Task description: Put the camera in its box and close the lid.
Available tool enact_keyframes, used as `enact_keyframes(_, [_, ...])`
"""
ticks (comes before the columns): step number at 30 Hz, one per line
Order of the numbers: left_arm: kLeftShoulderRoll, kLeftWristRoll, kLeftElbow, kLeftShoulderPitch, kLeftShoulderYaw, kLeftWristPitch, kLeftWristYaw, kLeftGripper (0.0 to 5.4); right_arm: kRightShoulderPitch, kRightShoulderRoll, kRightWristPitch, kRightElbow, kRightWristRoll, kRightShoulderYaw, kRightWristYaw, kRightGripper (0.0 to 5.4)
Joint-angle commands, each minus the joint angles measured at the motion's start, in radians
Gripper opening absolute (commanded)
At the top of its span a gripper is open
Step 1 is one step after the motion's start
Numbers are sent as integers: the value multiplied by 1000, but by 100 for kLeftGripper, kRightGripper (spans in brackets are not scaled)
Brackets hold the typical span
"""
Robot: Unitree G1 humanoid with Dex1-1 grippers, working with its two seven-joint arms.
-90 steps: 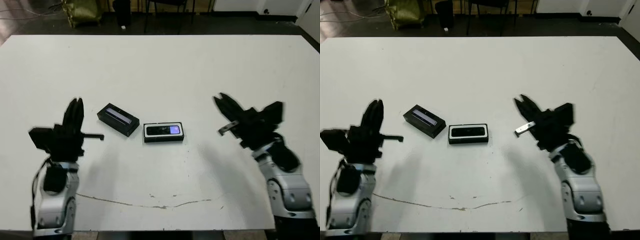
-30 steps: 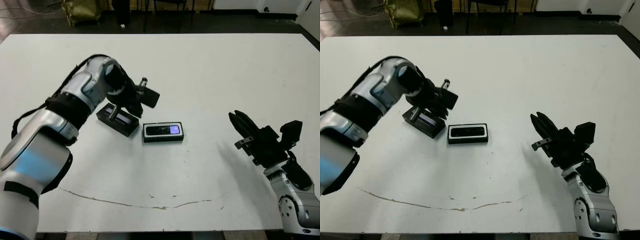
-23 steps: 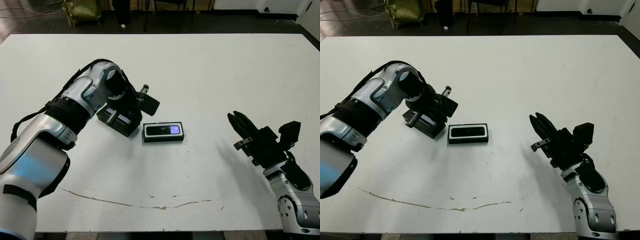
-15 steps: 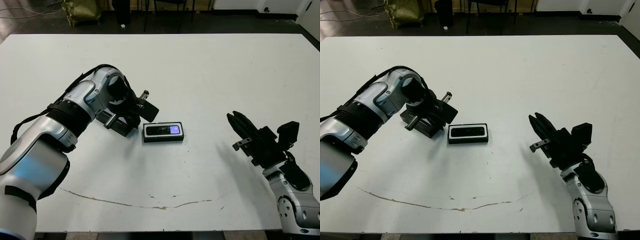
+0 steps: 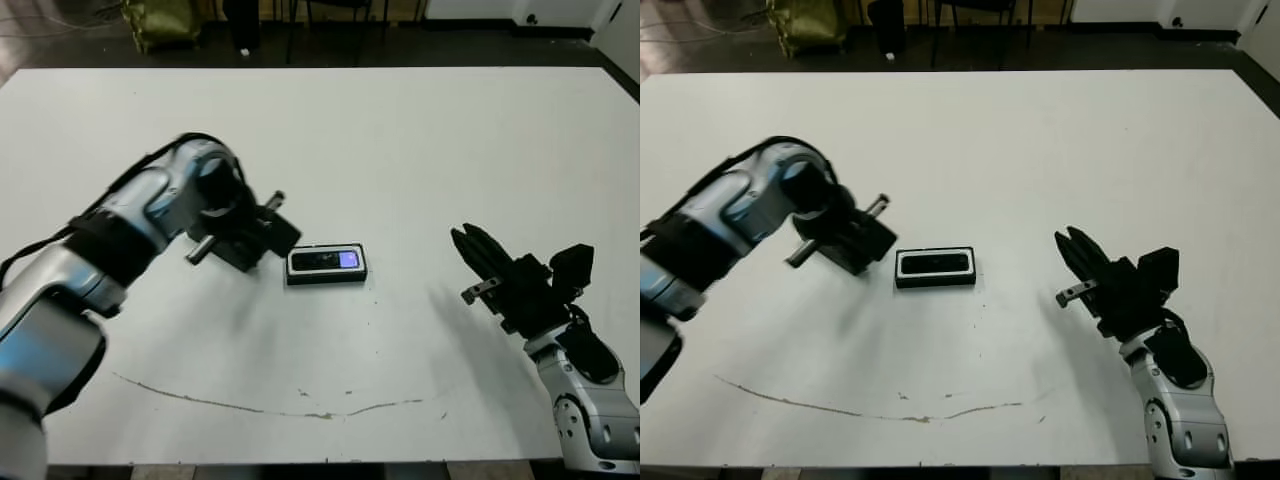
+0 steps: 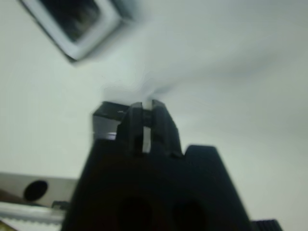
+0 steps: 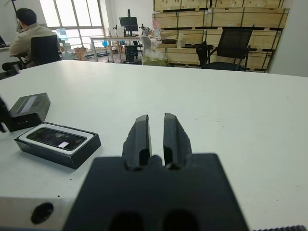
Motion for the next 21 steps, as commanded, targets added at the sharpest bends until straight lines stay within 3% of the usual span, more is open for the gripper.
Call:
enact_keyframes(1, [97, -52, -102, 74, -28, 35, -30, 0, 9, -12, -2, 18, -9, 0, 5, 1])
enact_keyframes(5, [199, -105, -216, 112, -77, 54, -30, 0, 5, -9, -8, 28, -5, 0, 13, 1])
enact_keyframes(10, [279, -269, -279, 95, -119, 127, -30, 0, 13, -17, 26, -1, -19, 2, -10, 1])
enact_keyframes(17, [299, -403, -389, -33, -33, 224, -30, 0, 11, -12, 25, 5, -9, 2, -4, 1])
enact_keyframes(21, [237, -435, -329, -63, 125, 260, 54, 0, 12, -18, 26, -8, -30, 9, -15, 1])
